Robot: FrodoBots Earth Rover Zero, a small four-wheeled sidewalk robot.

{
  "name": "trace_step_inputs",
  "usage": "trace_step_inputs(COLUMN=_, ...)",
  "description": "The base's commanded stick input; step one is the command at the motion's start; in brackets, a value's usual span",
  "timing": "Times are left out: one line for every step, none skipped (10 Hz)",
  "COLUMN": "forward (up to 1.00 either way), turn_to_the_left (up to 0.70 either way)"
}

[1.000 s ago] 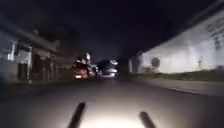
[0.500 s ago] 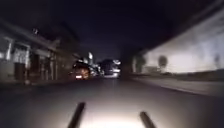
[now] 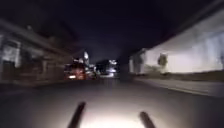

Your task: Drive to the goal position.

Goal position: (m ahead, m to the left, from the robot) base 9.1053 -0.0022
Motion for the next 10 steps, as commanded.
trace_step_inputs(forward=1.00, turn_to_the_left=-0.02)
trace_step_inputs(forward=1.00, turn_to_the_left=-0.37)
trace_step_inputs(forward=1.00, turn_to_the_left=-0.37)
trace_step_inputs(forward=1.00, turn_to_the_left=-0.37)
trace_step_inputs(forward=1.00, turn_to_the_left=-0.15)
trace_step_inputs(forward=1.00, turn_to_the_left=0.03)
trace_step_inputs(forward=1.00, turn_to_the_left=0.03)
trace_step_inputs(forward=1.00, turn_to_the_left=0.03)
trace_step_inputs(forward=1.00, turn_to_the_left=0.03)
trace_step_inputs(forward=1.00, turn_to_the_left=0.03)
